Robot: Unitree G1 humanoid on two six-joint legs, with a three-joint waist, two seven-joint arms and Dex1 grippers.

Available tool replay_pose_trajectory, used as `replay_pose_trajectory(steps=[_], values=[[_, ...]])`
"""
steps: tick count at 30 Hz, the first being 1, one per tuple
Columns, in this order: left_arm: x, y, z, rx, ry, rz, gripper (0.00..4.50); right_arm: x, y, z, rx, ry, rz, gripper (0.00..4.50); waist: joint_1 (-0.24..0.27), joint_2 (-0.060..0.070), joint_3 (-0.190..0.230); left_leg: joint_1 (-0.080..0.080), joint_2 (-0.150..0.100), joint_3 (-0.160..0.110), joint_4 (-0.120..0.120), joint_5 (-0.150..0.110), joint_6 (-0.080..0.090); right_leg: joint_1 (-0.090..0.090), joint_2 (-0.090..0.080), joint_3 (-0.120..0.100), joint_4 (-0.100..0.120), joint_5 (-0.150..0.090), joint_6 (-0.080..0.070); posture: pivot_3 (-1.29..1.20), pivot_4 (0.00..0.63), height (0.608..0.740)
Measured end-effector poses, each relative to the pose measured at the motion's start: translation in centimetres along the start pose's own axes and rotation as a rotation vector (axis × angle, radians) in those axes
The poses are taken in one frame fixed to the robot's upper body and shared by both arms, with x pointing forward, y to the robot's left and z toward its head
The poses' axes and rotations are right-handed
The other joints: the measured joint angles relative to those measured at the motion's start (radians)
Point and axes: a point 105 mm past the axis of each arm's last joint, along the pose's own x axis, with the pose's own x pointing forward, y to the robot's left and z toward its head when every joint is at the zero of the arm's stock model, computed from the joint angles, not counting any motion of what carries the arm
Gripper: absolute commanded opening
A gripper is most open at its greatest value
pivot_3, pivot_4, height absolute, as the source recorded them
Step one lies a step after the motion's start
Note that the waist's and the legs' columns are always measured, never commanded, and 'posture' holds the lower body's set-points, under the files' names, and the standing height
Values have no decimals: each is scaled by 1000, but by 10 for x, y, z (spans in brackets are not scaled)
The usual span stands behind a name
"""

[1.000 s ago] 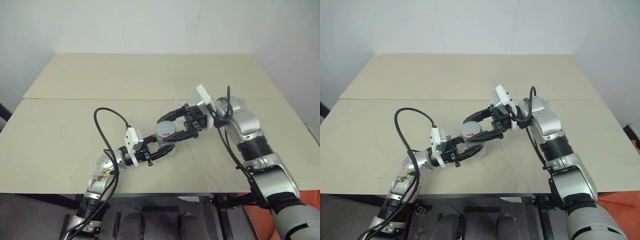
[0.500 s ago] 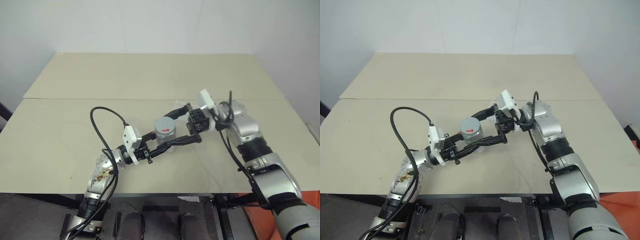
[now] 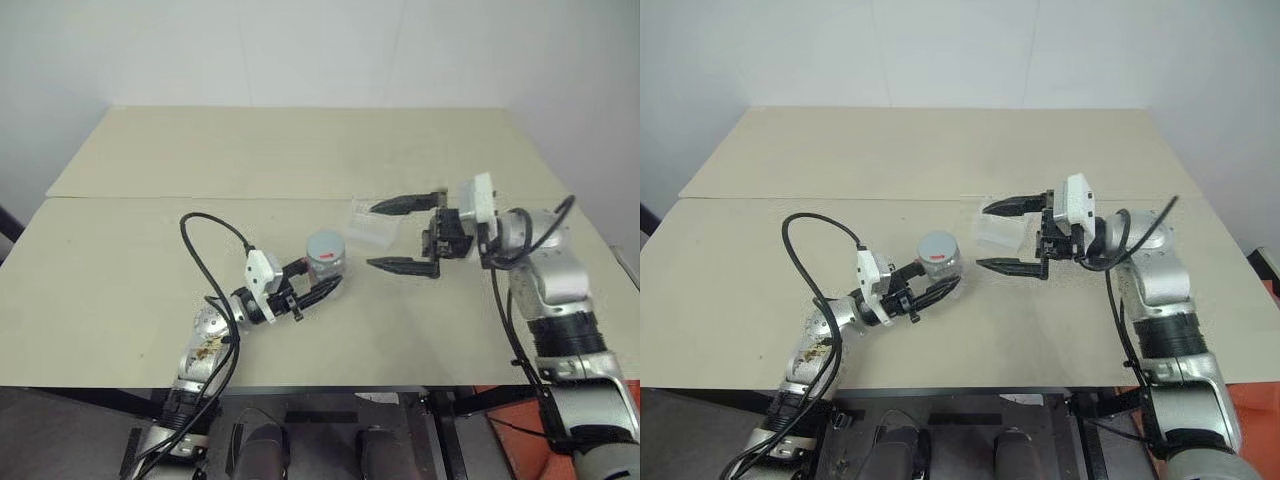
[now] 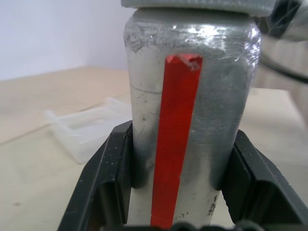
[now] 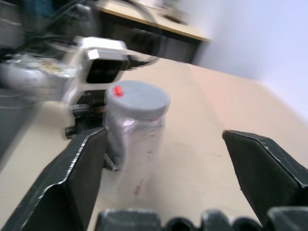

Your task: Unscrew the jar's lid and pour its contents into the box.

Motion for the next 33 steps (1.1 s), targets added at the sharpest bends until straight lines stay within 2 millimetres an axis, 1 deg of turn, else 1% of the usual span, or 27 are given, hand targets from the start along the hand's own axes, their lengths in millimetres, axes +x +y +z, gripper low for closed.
replay_pose_trajectory(steps=[2,4,5,7,9,11,12,14,15,17,21,27,33], values=[[1,2,-2,7,2,26,2135,5,2,7,15,12,-82,4451,-1,0,0,0,0,0,0,0,0,0,0,0,0,0,0,0,150,740],[1,3,-3,12,2,34,2135,13,8,12,31,4,-161,4451,0,0,0,0,0,0,0,0,0,-1,0,0,0,0,0,0,150,740],[0,4,-3,14,1,36,2135,20,14,14,70,-5,-212,4451,1,0,0,0,0,0,0,0,0,-1,0,0,0,0,0,0,150,740],[0,4,-2,20,-4,39,2135,32,28,10,169,-4,-263,4451,1,0,0,0,0,0,0,0,0,0,0,0,0,0,0,0,150,740],[0,4,-1,24,-7,41,2135,42,45,6,241,10,-275,4451,2,0,0,-1,0,0,0,0,0,-1,0,0,0,0,0,0,150,740],[-1,5,-1,27,-2,42,2135,49,54,8,220,28,-293,4451,3,0,0,-2,-1,-1,1,0,0,-1,0,0,0,0,0,0,150,740],[-1,5,-1,28,-1,42,2135,51,56,10,174,45,-312,4451,3,0,0,-2,-1,-1,1,0,0,-1,0,0,0,0,0,0,150,740],[-2,6,-1,32,3,37,2135,56,57,9,90,88,-357,4451,2,0,0,-2,-1,-1,1,0,0,-1,0,-1,0,0,0,0,150,740],[-1,6,-1,34,3,33,2135,59,56,7,77,97,-388,4451,2,0,0,-2,-1,-1,1,0,0,-1,1,-1,0,0,0,0,150,740],[-1,6,0,36,3,29,2135,63,52,8,82,83,-451,4451,2,0,0,-2,-1,-1,1,0,0,-1,1,-1,0,0,0,0,150,740],[1,8,2,45,-1,24,2135,66,48,3,95,89,-507,4451,2,0,0,-2,-1,-1,1,0,0,-1,1,-1,0,0,0,0,150,740],[0,10,3,50,3,26,2135,72,47,-4,150,83,-524,4451,1,0,0,-2,-1,-1,1,0,0,-1,1,-1,0,0,0,0,150,740],[0,10,3,48,1,31,2135,78,48,-5,178,70,-532,4451,0,0,0,-2,-1,-1,1,0,0,-1,1,-1,0,0,0,0,150,740]])
